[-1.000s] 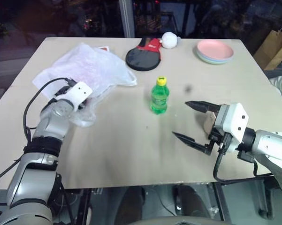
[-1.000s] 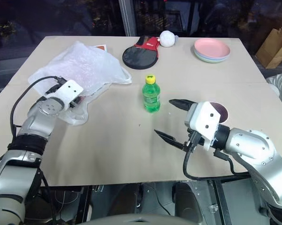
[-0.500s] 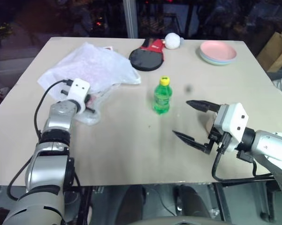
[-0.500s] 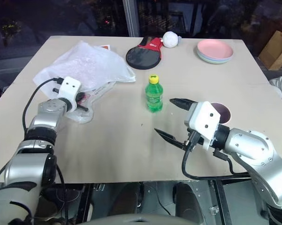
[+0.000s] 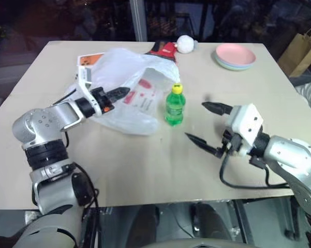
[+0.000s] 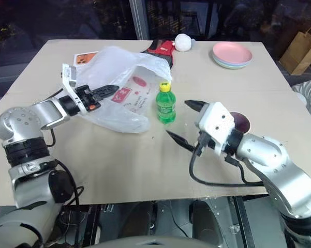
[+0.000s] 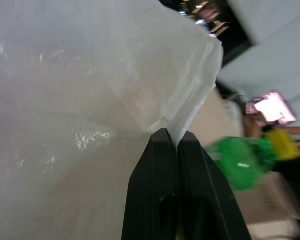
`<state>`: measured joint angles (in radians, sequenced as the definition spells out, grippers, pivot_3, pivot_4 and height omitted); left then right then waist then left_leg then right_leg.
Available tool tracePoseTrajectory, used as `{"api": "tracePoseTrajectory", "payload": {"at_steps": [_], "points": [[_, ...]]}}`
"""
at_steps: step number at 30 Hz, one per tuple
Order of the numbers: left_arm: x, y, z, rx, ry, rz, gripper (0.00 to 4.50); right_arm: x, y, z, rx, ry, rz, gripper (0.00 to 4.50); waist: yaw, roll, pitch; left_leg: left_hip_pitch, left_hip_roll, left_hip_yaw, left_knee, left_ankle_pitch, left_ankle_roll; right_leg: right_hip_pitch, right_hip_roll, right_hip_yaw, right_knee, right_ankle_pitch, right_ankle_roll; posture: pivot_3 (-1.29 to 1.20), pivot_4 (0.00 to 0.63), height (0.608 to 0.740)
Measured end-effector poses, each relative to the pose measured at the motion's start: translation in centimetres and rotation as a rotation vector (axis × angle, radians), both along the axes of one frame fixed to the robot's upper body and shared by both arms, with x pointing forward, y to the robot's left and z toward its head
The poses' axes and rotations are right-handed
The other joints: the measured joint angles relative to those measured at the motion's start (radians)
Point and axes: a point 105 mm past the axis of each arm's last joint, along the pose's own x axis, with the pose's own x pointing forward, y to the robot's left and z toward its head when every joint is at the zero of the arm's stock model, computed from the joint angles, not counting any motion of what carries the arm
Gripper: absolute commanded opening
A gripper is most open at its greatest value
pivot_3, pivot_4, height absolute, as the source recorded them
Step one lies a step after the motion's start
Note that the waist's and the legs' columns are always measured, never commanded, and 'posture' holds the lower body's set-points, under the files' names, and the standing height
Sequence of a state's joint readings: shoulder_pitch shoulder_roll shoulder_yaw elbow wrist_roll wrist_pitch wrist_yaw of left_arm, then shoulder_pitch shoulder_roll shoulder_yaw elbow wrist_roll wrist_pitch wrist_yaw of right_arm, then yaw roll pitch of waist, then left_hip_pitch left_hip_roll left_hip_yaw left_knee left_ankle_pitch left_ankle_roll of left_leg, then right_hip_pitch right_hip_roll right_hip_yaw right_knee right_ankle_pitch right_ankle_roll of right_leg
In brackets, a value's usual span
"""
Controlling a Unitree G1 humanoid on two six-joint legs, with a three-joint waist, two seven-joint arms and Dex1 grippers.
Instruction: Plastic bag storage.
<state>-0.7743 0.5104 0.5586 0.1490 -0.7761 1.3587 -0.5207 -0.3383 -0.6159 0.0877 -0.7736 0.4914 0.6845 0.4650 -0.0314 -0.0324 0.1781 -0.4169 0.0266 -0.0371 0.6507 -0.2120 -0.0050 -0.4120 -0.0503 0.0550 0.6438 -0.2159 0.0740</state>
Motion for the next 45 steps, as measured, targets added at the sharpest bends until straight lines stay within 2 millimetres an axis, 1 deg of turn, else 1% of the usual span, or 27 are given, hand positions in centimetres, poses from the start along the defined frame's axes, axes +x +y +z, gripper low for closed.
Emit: {"api": "tracePoseTrajectory", "payload": {"at_steps": [2, 5, 10, 12, 17, 21, 26, 29, 34, 37, 38, 39, 43, 45], "points": [[-0.5, 0.1, 0.7, 0.002, -0.015, 0.016, 0.09, 1.8, 0.2, 0.3, 0.041, 0.049, -0.048, 4.50, -0.007, 0.000, 0.000, 0.001, 0.000, 0.001, 0.000, 0.000, 0.000, 0.000, 0.000, 0.001, 0.001, 0.000, 0.000, 0.00, 0.150, 0.740], [-0.7, 0.7, 1.1, 0.001, -0.024, 0.053, 0.09, 3.7, 0.7, 0.7, 0.060, 0.079, -0.091, 4.50, -0.009, 0.000, 0.000, 0.001, 0.000, 0.000, -0.002, 0.000, 0.000, -0.001, 0.001, 0.001, 0.002, 0.000, -0.001, 0.00, 0.150, 0.740], [-0.8, 1.2, 0.9, 0.010, -0.016, 0.088, 0.09, 5.9, 2.0, 0.9, 0.119, 0.110, -0.164, 4.50, -0.006, 0.001, 0.000, 0.000, -0.001, 0.000, -0.003, 0.000, 0.000, -0.001, 0.000, 0.001, 0.001, 0.000, -0.001, 0.00, 0.150, 0.740], [-0.7, 1.4, 0.9, 0.009, -0.019, 0.101, 0.09, 6.7, 2.8, 0.5, 0.154, 0.145, -0.182, 4.50, -0.007, 0.001, 0.000, 0.000, -0.001, 0.000, -0.003, 0.000, 0.000, -0.001, 0.000, 0.001, 0.000, 0.000, -0.001, 0.00, 0.150, 0.740], [-0.6, 1.8, 0.6, 0.016, -0.021, 0.131, 0.09, 7.6, 5.0, -0.8, 0.203, 0.240, -0.172, 4.50, -0.008, 0.001, 0.000, 0.000, -0.001, 0.000, -0.005, 0.000, 0.000, -0.002, 0.000, 0.001, 0.000, 0.000, -0.001, 0.00, 0.150, 0.740], [-0.5, 1.9, 0.7, 0.020, -0.026, 0.147, 0.09, 8.3, 6.6, -1.9, 0.203, 0.261, -0.166, 4.50, -0.009, 0.001, 0.000, 0.000, -0.001, 0.000, -0.005, 0.000, 0.000, -0.002, 0.000, 0.001, 0.000, 0.000, -0.001, 0.00, 0.150, 0.740], [-0.5, 1.7, 0.8, 0.017, -0.031, 0.142, 0.09, 9.4, 6.7, -3.1, 0.196, 0.273, -0.207, 4.50, -0.010, 0.001, 0.000, 0.000, -0.001, 0.000, -0.005, 0.000, 0.000, -0.002, 0.000, 0.001, 0.000, 0.000, -0.001, 0.00, 0.150, 0.740], [-0.5, 1.7, 0.8, 0.017, -0.030, 0.145, 0.09, 10.0, 7.3, -4.1, 0.178, 0.277, -0.219, 4.50, -0.011, 0.001, 0.000, 0.000, -0.001, 0.000, -0.007, 0.000, 0.000, -0.003, 0.000, 0.001, 0.000, 0.000, -0.001, 0.00, 0.150, 0.740], [-0.4, 1.8, 0.9, 0.017, -0.037, 0.151, 0.09, 11.0, 7.6, -5.4, 0.164, 0.282, -0.243, 4.50, -0.011, 0.001, 0.000, 0.000, -0.001, 0.000, -0.008, 0.000, -0.001, -0.003, 0.000, 0.001, -0.001, 0.000, -0.001, 0.00, 0.150, 0.740], [-0.5, 1.8, 1.0, 0.016, -0.038, 0.149, 0.00, 11.4, 7.7, -5.8, 0.170, 0.275, -0.247, 3.80, -0.011, 0.001, 0.000, 0.000, -0.001, 0.000, -0.009, 0.000, -0.001, -0.003, 0.000, 0.001, -0.001, 0.000, -0.001, 0.00, 0.150, 0.740], [-0.5, 1.8, 1.0, 0.014, -0.039, 0.146, 0.00, 11.4, 7.8, -5.8, 0.175, 0.272, -0.245, 3.31, -0.011, 0.001, 0.000, 0.000, -0.001, 0.000, -0.009, 0.000, -0.001, -0.003, 0.000, 0.001, -0.001, 0.000, -0.001, 0.00, 0.150, 0.740], [-0.5, 1.8, 0.9, 0.016, -0.037, 0.145, 0.00, 11.5, 7.9, -5.8, 0.181, 0.271, -0.244, 3.08, -0.011, 0.001, 0.000, 0.000, -0.001, 0.000, -0.009, 0.000, -0.001, -0.003, 0.000, 0.001, -0.001, 0.000, -0.001, 0.00, 0.150, 0.740], [-0.8, 1.5, 0.7, 0.032, -0.039, 0.130, 0.00, 11.6, 7.6, -5.7, 0.196, 0.277, -0.244, 3.08, -0.011, 0.001, 0.001, 0.000, -0.001, 0.000, -0.009, 0.000, -0.001, -0.003, 0.000, 0.001, -0.001, 0.000, -0.001, 0.00, 0.150, 0.740], [-1.2, 0.9, 0.9, 0.045, -0.056, 0.106, 0.00, 11.8, 6.5, -5.2, 0.234, 0.293, -0.266, 3.08, -0.008, 0.001, 0.001, 0.000, -0.001, -0.001, -0.009, 0.000, -0.001, -0.003, 0.000, 0.000, -0.002, 0.000, -0.001, 0.00, 0.150, 0.740]]}}
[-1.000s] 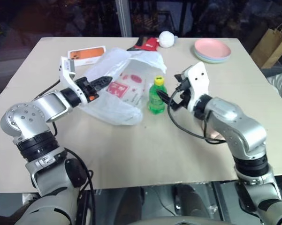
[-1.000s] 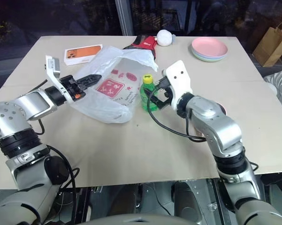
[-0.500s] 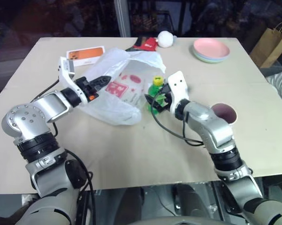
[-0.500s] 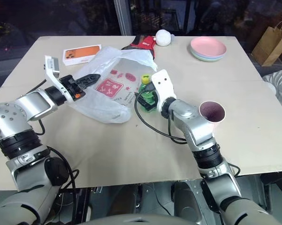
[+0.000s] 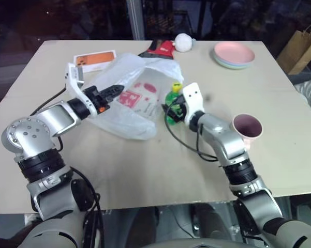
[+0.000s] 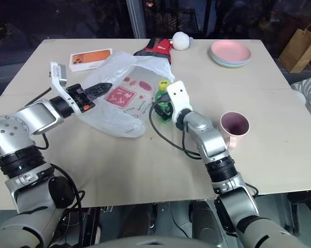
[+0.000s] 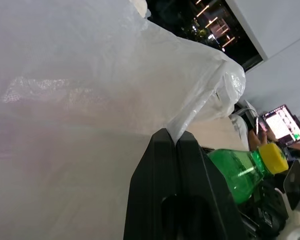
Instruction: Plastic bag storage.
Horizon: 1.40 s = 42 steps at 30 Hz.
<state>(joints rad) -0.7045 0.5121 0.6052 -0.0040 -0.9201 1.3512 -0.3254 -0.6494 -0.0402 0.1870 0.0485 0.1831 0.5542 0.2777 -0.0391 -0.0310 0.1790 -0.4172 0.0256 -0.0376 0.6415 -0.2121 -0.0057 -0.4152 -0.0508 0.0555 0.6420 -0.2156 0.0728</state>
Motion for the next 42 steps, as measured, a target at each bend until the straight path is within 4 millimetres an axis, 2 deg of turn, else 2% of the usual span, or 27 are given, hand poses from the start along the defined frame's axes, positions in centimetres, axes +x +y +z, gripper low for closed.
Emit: {"api": "tracePoseTrajectory", "payload": {"at_steps": [6, 9, 14, 19, 25, 27, 31, 36, 40, 42], "points": [[-0.1, -2.8, 0.0, -0.037, -0.010, -0.065, 0.00, -0.6, -3.9, 3.0, 0.237, 0.053, -0.093, 3.08, 0.004, 0.000, 0.000, -0.001, -0.001, -0.001, -0.001, 0.000, 0.000, 0.000, -0.001, -0.001, -0.001, 0.000, 0.000, 0.00, 0.150, 0.740], [0.0, -5.3, 0.9, -0.084, -0.031, -0.120, 0.00, -1.3, -4.2, 3.8, 0.350, 0.104, -0.093, 3.08, 0.003, 0.000, 0.000, -0.001, -0.001, -0.001, -0.001, 0.000, 0.000, 0.000, -0.001, -0.001, -0.001, 0.000, 0.000, 0.00, 0.150, 0.740], [-0.5, -8.1, 2.7, -0.106, -0.083, -0.204, 0.00, -2.1, -3.0, 3.2, 0.426, 0.205, -0.038, 3.08, -0.004, 0.001, 0.001, 0.000, -0.001, 0.000, -0.002, 0.000, 0.000, -0.001, -0.001, 0.000, -0.001, 0.000, 0.000, 0.00, 0.150, 0.740], [-0.7, -8.4, 2.8, -0.109, -0.076, -0.214, 0.00, -2.4, -1.4, 3.2, 0.491, 0.265, 0.031, 3.08, -0.003, 0.001, 0.001, 0.000, -0.001, 0.001, -0.003, 0.000, 0.000, -0.001, -0.001, 0.000, -0.001, 0.000, 0.000, 0.00, 0.150, 0.740], [-0.9, -8.7, 2.8, -0.105, -0.067, -0.226, 0.00, -1.6, 1.2, 0.2, 0.414, 0.351, 0.063, 3.08, -0.003, 0.001, 0.001, 0.000, -0.001, 0.000, -0.003, 0.000, 0.000, -0.001, 0.000, 0.000, -0.001, 0.000, 0.000, 0.00, 0.150, 0.740], [-1.0, -8.4, 2.4, -0.105, -0.053, -0.216, 0.00, -1.8, 1.8, 0.0, 0.395, 0.343, 0.082, 3.08, -0.004, 0.001, 0.001, 0.000, -0.001, 0.001, -0.004, 0.000, 0.000, -0.002, -0.001, 0.001, -0.002, 0.000, 0.000, 0.00, 0.150, 0.740], [-1.2, -8.1, 2.0, -0.106, -0.045, -0.207, 0.00, -1.6, 2.1, 0.2, 0.393, 0.344, 0.091, 3.08, -0.002, 0.001, 0.001, -0.001, -0.001, 0.000, -0.004, 0.000, 0.000, -0.002, -0.001, 0.000, -0.002, 0.000, 0.000, 0.00, 0.150, 0.740], [-1.8, -8.3, 1.3, -0.100, -0.032, -0.212, 0.00, -0.3, 1.7, -0.6, 0.421, 0.441, 0.061, 3.08, -0.002, 0.001, 0.001, 0.000, -0.001, 0.000, -0.004, 0.000, 0.000, -0.002, -0.001, 0.000, -0.001, 0.000, 0.000, 0.00, 0.150, 0.740], [-2.0, -8.4, 1.5, -0.103, -0.043, -0.215, 0.00, 1.0, 2.5, -0.5, 0.408, 0.487, 0.057, 3.08, -0.006, 0.001, 0.001, 0.002, -0.001, 0.001, -0.004, 0.000, 0.000, -0.001, 0.000, 0.001, 0.000, 0.000, -0.001, 0.00, 0.150, 0.740], [-2.3, -8.5, 1.5, -0.101, -0.051, -0.220, 0.00, 1.4, 3.3, -0.2, 0.393, 0.486, 0.080, 4.09, -0.008, 0.002, 0.001, 0.002, -0.001, 0.001, -0.004, 0.000, 0.000, -0.001, 0.000, 0.002, 0.000, 0.000, -0.001, 0.00, 0.150, 0.740]]}}
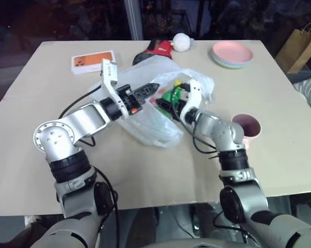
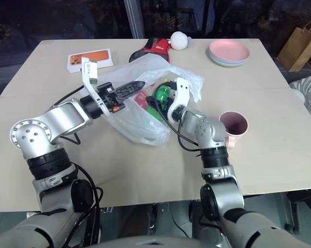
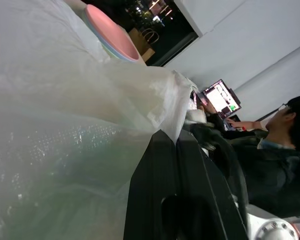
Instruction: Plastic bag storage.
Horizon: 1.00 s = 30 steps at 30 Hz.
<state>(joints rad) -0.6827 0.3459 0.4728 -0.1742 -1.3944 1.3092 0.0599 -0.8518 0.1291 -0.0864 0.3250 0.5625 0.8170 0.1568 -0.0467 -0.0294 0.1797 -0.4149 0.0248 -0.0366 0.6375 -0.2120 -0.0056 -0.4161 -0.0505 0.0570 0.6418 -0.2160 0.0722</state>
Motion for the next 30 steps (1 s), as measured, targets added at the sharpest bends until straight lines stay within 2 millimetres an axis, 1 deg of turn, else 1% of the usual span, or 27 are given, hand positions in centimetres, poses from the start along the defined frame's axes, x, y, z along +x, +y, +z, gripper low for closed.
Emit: {"api": "tracePoseTrajectory", "payload": {"at_steps": [1, 3, 5, 7, 8, 11, 14, 16, 17, 19, 20, 21, 23, 26, 28, 29, 30], "points": [[-0.1, 0.0, 0.0, -0.002, -0.001, 0.002, 0.00, 0.0, 0.4, -0.1, -0.007, 0.001, 0.014, 4.49, 0.001, 0.000, 0.000, 0.000, 0.000, 0.000, 0.000, 0.000, 0.000, 0.000, 0.000, 0.000, 0.000, 0.000, 0.000, 0.00, 0.150, 0.740], [-0.1, 0.0, -0.2, -0.003, 0.004, 0.005, 0.00, 0.1, 0.7, -0.6, -0.023, 0.012, 0.020, 4.49, 0.002, 0.000, 0.000, -0.001, 0.000, 0.000, 0.000, 0.000, 0.000, 0.000, 0.000, 0.000, 0.000, 0.000, 0.000, 0.00, 0.150, 0.740], [-0.1, 0.4, -0.1, -0.015, 0.002, 0.022, 0.00, 0.4, 0.9, -1.5, -0.091, 0.012, 0.001, 4.49, 0.003, 0.000, 0.000, -0.002, 0.000, 0.000, 0.000, 0.000, 0.000, -0.001, 0.000, 0.000, -0.001, 0.000, 0.000, 0.00, 0.150, 0.740], [0.0, 0.7, 0.2, -0.024, -0.007, 0.034, 0.00, 0.3, 1.2, -1.5, -0.122, -0.009, 0.001, 4.49, 0.003, 0.000, 0.000, -0.003, 0.000, 0.000, 0.000, 0.000, 0.000, -0.001, 0.000, 0.000, -0.002, 0.000, 0.000, 0.00, 0.150, 0.740], [0.0, 0.8, 0.3, -0.027, -0.010, 0.038, 0.00, 0.3, 1.2, -1.4, -0.121, -0.014, 0.002, 4.49, 0.004, 0.000, 0.000, -0.003, 0.000, 0.000, 0.000, 0.000, 0.000, -0.001, 0.000, 0.000, -0.002, 0.000, 0.000, 0.00, 0.150, 0.740], [0.0, 1.2, 0.7, -0.043, -0.019, 0.052, 0.00, 0.2, 1.2, -0.2, -0.104, -0.057, 0.005, 4.49, 0.004, 0.000, 0.000, -0.003, 0.000, 0.000, 0.000, 0.000, 0.000, -0.001, 0.000, 0.000, -0.002, 0.000, 0.000, 0.00, 0.150, 0.740], [0.1, 1.2, 0.7, -0.055, -0.015, 0.054, 0.00, 0.0, 1.0, 0.6, -0.090, -0.073, 0.007, 4.49, 0.005, 0.000, 0.000, -0.003, 0.000, 0.000, 0.000, 0.000, 0.000, -0.001, 0.000, -0.001, -0.002, 0.000, 0.000, 0.00, 0.150, 0.740], [0.3, 1.2, 0.6, -0.066, -0.010, 0.061, 0.00, -0.1, 0.7, 1.6, -0.073, -0.098, 0.006, 4.49, 0.005, 0.000, 0.000, -0.003, 0.000, 0.000, -0.001, 0.000, 0.000, -0.001, 0.000, -0.001, -0.002, 0.000, 0.000, 0.00, 0.150, 0.740], [0.4, 1.2, 0.6, -0.070, -0.008, 0.064, 0.00, -0.2, 0.3, 2.2, -0.071, -0.113, 0.000, 4.49, 0.005, 0.000, 0.000, -0.003, 0.000, 0.000, 0.000, 0.000, 0.000, -0.001, 0.000, -0.001, -0.002, 0.000, 0.000, 0.00, 0.150, 0.740], [0.6, 1.4, 0.5, -0.086, 0.002, 0.072, 0.00, -0.8, -0.8, 3.8, -0.065, -0.179, -0.002, 4.49, 0.007, 0.000, 0.000, -0.003, 0.000, -0.001, -0.001, 0.000, 0.000, -0.001, 0.000, -0.001, -0.002, 0.000, 0.000, 0.00, 0.150, 0.740], [0.7, 1.5, 0.5, -0.089, 0.005, 0.075, 0.00, -1.1, -1.4, 4.2, -0.065, -0.199, -0.003, 4.49, 0.008, 0.000, 0.000, -0.003, 0.000, -0.001, -0.001, 0.000, 0.000, -0.001, 0.000, -0.001, -0.003, 0.000, 0.000, 0.00, 0.150, 0.740], [0.7, 1.7, 0.5, -0.094, 0.006, 0.081, 0.00, -2.0, -2.6, 4.8, -0.071, -0.241, 0.003, 4.49, 0.011, 0.000, 0.000, -0.004, 0.000, -0.001, -0.001, 0.000, 0.000, -0.001, -0.001, -0.002, -0.003, 0.000, 0.000, 0.00, 0.150, 0.740], [0.8, 2.0, 0.5, -0.098, 0.010, 0.092, 0.00, -3.1, -4.6, 5.2, -0.112, -0.300, 0.000, 4.49, 0.012, 0.000, 0.000, -0.004, -0.001, -0.001, -0.001, 0.000, 0.000, -0.001, -0.001, -0.002, -0.004, 0.000, 0.000, 0.00, 0.150, 0.740], [1.0, 2.1, 0.1, -0.093, 0.024, 0.099, 0.00, -5.7, -8.9, 5.5, -0.274, -0.425, -0.033, 4.49, 0.017, 0.001, 0.001, -0.005, -0.001, -0.001, -0.001, 0.000, 0.000, -0.001, -0.002, -0.002, -0.005, 0.000, 0.000, 0.00, 0.150, 0.740], [1.2, 1.9, -0.2, -0.089, 0.039, 0.093, 0.00, -7.5, -10.6, 5.8, -0.365, -0.485, -0.041, 4.49, 0.014, 0.001, 0.001, -0.004, -0.001, -0.001, -0.001, 0.000, 0.000, -0.001, -0.002, -0.002, -0.005, 0.000, 0.000, 0.00, 0.150, 0.740], [1.2, 1.8, -0.3, -0.087, 0.040, 0.088, 0.00, -7.9, -10.8, 5.7, -0.385, -0.496, -0.033, 4.49, 0.013, 0.001, 0.001, -0.004, -0.001, -0.001, -0.002, 0.000, 0.000, -0.001, -0.002, -0.002, -0.005, 0.000, 0.000, 0.00, 0.150, 0.740], [1.3, 1.5, -0.4, -0.084, 0.043, 0.076, 0.00, -8.9, -11.4, 5.5, -0.443, -0.516, -0.026, 4.49, 0.013, 0.001, 0.001, -0.003, -0.001, -0.001, -0.002, 0.000, 0.000, -0.001, -0.001, -0.002, -0.005, -0.001, 0.000, 0.00, 0.150, 0.740]]}}
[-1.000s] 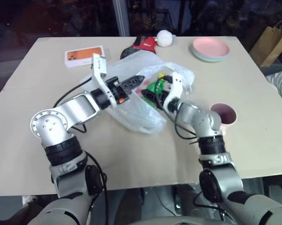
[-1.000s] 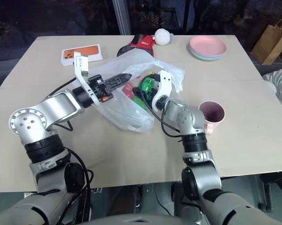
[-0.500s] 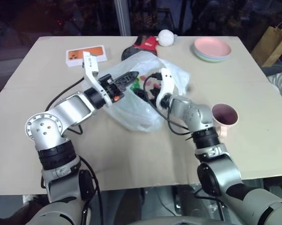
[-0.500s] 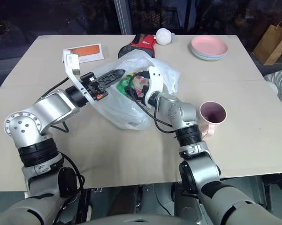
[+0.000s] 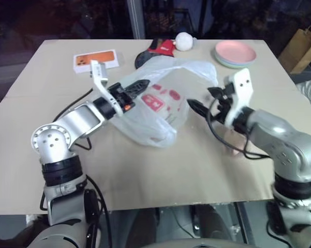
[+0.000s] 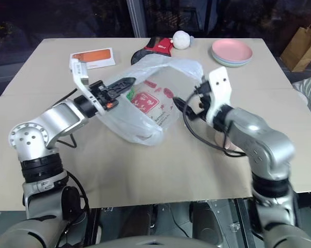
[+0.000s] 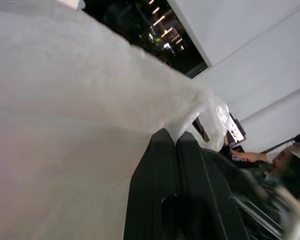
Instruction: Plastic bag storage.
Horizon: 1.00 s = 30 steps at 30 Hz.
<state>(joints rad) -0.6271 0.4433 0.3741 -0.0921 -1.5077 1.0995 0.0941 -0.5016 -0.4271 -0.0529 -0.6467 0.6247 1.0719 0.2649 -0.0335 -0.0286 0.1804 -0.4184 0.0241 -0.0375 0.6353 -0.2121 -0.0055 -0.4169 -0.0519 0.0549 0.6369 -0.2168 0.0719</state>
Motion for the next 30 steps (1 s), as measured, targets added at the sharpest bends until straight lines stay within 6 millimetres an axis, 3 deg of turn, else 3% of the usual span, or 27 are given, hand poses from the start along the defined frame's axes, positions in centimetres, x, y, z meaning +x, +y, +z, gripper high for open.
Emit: {"api": "tracePoseTrajectory", "payload": {"at_steps": [2, 5, 10, 15, 20, 28, 30], "points": [[0.4, 0.0, -0.5, 0.011, 0.019, -0.006, 0.00, -2.2, -2.3, -1.6, -0.195, -0.006, -0.051, 4.49, 0.003, 0.000, 0.000, 0.000, 0.000, 0.000, 0.000, 0.000, 0.000, 0.000, 0.000, 0.000, 0.000, -0.001, 0.000, 0.00, 0.150, 0.740], [0.6, -0.5, -1.0, 0.024, 0.028, -0.029, 0.00, -3.5, -4.8, -2.2, -0.308, -0.008, -0.174, 4.49, 0.001, 0.000, 0.000, 0.000, 0.000, 0.002, 0.000, 0.000, 0.000, 0.000, 0.000, 0.001, -0.001, -0.001, 0.000, 0.00, 0.150, 0.740], [0.9, -0.8, -1.6, 0.041, 0.036, -0.050, 0.00, -4.8, -7.9, -3.3, -0.299, 0.033, -0.384, 4.49, 0.004, -0.001, 0.000, 0.000, 0.000, 0.002, 0.001, 0.000, 0.000, 0.001, 0.000, 0.002, -0.001, -0.001, 0.000, 0.00, 0.150, 0.740], [1.6, -0.6, -1.8, 0.053, 0.037, -0.057, 0.00, -6.8, -10.5, -5.6, -0.238, 0.147, -0.540, 4.49, 0.020, -0.001, 0.000, 0.000, 0.000, 0.002, 0.001, 0.000, 0.000, 0.002, 0.000, 0.002, -0.002, -0.002, -0.001, 0.00, 0.150, 0.740], [2.0, -1.1, -2.0, 0.070, 0.039, -0.082, 0.00, -8.3, -10.8, -6.4, -0.116, 0.227, -0.634, 4.49, 0.020, -0.001, -0.001, 0.000, 0.000, 0.002, 0.001, 0.000, 0.000, 0.002, 0.000, 0.002, -0.003, -0.003, -0.003, 0.00, 0.150, 0.740], [2.0, -1.4, -2.0, 0.080, 0.035, -0.106, 0.00, -8.6, -9.7, -7.2, -0.010, 0.291, -0.697, 4.49, 0.019, -0.002, -0.001, 0.000, 0.000, 0.002, 0.001, 0.000, 0.000, 0.002, 0.000, 0.002, -0.003, -0.003, -0.002, 0.00, 0.150, 0.740], [2.0, -1.3, -2.1, 0.083, 0.037, -0.105, 0.00, -8.4, -9.4, -7.4, 0.005, 0.295, -0.692, 3.96, 0.019, -0.001, -0.001, 0.000, 0.000, 0.002, 0.001, 0.000, 0.000, 0.002, 0.000, 0.002, -0.003, -0.003, -0.002, 0.00, 0.150, 0.740]]}}
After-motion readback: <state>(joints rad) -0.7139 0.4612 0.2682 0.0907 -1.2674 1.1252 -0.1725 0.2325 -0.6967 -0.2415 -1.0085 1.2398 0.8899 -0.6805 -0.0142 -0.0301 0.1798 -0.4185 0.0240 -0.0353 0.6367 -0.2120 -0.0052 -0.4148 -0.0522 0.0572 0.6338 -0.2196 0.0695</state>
